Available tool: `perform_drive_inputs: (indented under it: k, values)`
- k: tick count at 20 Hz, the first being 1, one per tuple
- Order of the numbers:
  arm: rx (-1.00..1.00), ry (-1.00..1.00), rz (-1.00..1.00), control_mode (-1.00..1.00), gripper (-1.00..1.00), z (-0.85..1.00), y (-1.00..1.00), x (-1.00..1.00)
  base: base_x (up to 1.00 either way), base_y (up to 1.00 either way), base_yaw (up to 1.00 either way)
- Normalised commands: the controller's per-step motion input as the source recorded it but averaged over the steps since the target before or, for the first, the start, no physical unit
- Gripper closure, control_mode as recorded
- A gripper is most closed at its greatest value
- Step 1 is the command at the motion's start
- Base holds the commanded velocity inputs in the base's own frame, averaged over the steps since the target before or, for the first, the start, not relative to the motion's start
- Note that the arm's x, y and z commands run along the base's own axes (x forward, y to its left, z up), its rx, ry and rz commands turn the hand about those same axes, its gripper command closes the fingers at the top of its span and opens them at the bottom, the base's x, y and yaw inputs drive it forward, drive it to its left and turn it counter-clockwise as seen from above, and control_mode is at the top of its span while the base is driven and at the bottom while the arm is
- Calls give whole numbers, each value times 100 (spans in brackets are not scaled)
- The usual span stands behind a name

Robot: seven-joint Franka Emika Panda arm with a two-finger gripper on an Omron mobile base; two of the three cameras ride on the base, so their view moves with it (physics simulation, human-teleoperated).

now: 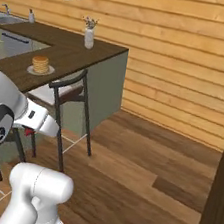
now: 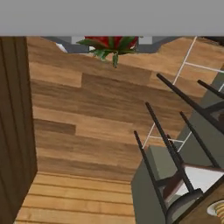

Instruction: Take the strawberry from the fridge and place it on top of the pancake, located on the dining counter.

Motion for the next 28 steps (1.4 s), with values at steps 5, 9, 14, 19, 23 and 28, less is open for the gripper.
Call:
perform_drive_inputs:
  k: [5,9,14,19,23,28]
  values:
    - [0,0,0,100,100,0,0,0,100,-67,60]
    - [0,0,0,100,100,0,0,0,89,-80,58]
    - [0,0,0,100,100,0,0,0,71,-61,68]
    - [0,0,0,100,100,0,0,0,51,-61,71]
    - [0,0,0,100,100,0,0,0,32,-76,65]
    - [0,0,0,100,100,0,0,0,26,-90,58]
